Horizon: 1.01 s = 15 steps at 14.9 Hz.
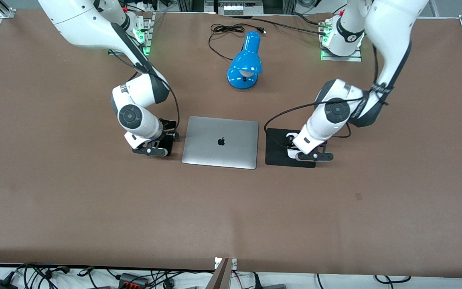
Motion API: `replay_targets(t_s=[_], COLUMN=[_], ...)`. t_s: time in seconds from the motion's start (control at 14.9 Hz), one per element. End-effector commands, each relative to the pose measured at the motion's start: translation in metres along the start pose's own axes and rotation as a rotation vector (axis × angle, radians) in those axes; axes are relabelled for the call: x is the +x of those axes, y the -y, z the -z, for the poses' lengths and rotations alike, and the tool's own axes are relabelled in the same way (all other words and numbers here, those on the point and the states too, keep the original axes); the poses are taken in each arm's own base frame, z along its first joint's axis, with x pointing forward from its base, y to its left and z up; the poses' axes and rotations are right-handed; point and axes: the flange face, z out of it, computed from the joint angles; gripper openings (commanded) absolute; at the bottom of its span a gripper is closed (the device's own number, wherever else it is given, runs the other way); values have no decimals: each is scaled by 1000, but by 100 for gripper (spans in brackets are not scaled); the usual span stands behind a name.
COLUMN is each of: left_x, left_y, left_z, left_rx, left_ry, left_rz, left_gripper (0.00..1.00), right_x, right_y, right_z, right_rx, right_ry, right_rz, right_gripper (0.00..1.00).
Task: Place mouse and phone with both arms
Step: 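Lower the mouse onto the black pad and open the left gripper, then set the phone beside the laptop and open the right gripper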
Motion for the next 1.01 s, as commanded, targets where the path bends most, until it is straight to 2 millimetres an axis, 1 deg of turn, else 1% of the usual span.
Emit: replay_targets(t_s=[0.0, 0.07, 0.13, 0.2, 0.27, 0.34, 0.4, 0.54, 0.6, 0.67, 0.74, 0.8, 0.87, 0.94], left_x=[10, 12, 16, 16, 18, 20, 20, 17, 16, 18, 19, 22, 24, 24], left_y=[6, 11, 22, 33, 49, 67, 86, 119, 136, 147, 150, 154, 156, 158], left_z=[84, 110, 136, 160, 181, 201, 225, 264, 279, 286, 289, 299, 309, 312], left_rx=[88, 116, 139, 157, 165, 162, 154, 137, 119, 111, 109, 104, 96, 94], left_ry=[41, 82, 130, 188, 229, 249, 259, 258, 263, 259, 249, 218, 194, 188], left_rz=[12, 12, -17, -54, -67, -72, -86, -108, -106, -95, -90, -80, -72, -65], left_gripper=[100, 100, 100, 100, 100, 100, 100, 100, 100, 100, 100, 100, 100, 100], right_x=[5, 4, 4, 3, 3, 5, 10, 14, 20, 27, 33, 40, 49, 57], right_y=[4, 3, 4, 6, 8, 13, 17, 16, 13, 13, 13, 11, 1, -11], right_z=[1, -3, -6, -6, -5, 3, 18, 63, 92, 118, 146, 175, 204, 229], right_rx=[13, 10, 9, 11, 10, 16, 25, 21, 11, 1, -18, -29, -37, -33], right_ry=[-11, -4, -1, -3, -5, -17, -35, -56, -55, -53, -48, -42, -32, -36], right_rz=[-18, -20, -23, -51, -81, -87, -80, -79, -80, -80, -79, -71, -48, -20], right_gripper=[15, 15, 30, 85, 100, 100, 100, 100, 100, 100, 100, 100, 100, 100])
